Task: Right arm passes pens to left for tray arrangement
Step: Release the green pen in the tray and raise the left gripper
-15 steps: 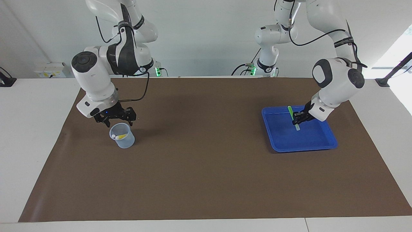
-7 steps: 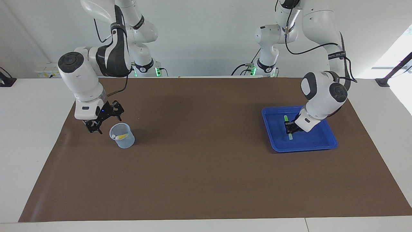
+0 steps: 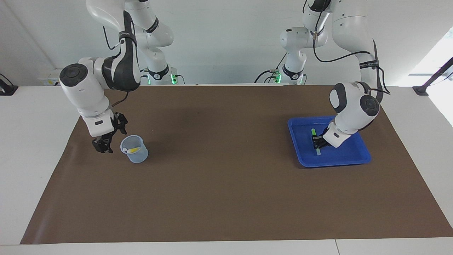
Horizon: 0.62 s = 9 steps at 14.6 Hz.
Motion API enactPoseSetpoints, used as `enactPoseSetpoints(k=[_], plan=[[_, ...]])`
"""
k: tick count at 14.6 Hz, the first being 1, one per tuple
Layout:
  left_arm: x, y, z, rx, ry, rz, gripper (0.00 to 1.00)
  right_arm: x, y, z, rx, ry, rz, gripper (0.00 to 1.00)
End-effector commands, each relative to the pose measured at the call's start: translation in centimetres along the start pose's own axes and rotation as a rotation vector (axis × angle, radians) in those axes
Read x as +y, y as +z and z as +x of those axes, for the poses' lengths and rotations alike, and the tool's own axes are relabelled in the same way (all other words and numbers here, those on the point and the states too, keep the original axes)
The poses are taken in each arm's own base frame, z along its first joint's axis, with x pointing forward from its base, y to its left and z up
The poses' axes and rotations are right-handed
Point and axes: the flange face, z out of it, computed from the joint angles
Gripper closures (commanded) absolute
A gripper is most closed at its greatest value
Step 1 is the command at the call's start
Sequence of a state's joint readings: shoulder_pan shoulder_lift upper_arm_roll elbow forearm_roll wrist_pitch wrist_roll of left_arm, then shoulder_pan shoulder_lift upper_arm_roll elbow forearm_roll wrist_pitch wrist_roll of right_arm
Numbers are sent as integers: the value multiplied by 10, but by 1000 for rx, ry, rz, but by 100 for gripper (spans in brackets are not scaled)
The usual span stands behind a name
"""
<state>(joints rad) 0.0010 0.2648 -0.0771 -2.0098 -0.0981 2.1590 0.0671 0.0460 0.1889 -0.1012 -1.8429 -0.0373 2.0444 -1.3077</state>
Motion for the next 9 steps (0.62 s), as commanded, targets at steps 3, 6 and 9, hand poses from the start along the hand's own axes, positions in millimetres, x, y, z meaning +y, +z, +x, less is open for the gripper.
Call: enactPoseSetpoints(k=[3, 6, 9], plan=[[-4, 8, -6, 18, -30, 19, 36, 21, 25, 7, 41, -109, 38, 5], [-6, 7, -5, 21, -65, 19, 0, 18, 26, 8, 71, -111, 83, 5], [-6, 7, -6, 19, -67, 19, 0, 17, 24, 6, 70, -118, 95, 5]])
